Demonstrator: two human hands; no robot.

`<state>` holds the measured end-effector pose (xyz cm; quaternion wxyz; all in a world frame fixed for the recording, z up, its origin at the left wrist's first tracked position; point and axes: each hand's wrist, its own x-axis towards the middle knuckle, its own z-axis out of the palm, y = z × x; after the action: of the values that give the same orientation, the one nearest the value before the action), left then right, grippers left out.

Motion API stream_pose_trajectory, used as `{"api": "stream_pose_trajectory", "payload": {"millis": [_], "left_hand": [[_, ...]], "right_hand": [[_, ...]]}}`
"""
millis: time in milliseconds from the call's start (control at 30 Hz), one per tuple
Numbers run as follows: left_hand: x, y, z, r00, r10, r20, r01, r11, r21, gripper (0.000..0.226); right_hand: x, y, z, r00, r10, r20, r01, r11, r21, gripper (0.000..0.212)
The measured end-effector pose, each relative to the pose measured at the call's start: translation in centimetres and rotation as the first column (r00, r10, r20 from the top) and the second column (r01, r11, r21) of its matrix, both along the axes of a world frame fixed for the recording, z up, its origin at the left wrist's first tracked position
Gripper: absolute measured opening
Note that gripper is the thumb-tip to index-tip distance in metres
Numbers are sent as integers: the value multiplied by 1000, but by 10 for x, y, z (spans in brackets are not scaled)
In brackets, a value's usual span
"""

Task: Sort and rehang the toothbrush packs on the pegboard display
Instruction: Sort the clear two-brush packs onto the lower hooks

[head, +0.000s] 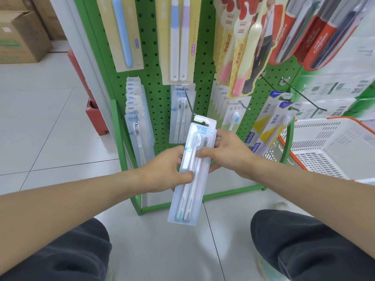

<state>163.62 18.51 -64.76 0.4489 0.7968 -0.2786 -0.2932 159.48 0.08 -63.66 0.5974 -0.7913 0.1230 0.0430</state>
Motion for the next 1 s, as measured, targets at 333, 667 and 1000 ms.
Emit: {"api": "stream_pose_trajectory", "payload": {"millis": [333,667,1000], "left_hand": [[5,-2,-8,1000,12,14,-13,998,64,49],[3,11,-33,987,-132,-92,154,939,307,53],[0,12,-37,985,-168,-43,173,925,339,93]], "right_hand": [[7,4,-12,973,-200,115,211,973,-90,54],[6,-1,-15,961,-259,96,256,966,40,42],[2,-3,-4,973,-224,48,218,970,105,40]]}}
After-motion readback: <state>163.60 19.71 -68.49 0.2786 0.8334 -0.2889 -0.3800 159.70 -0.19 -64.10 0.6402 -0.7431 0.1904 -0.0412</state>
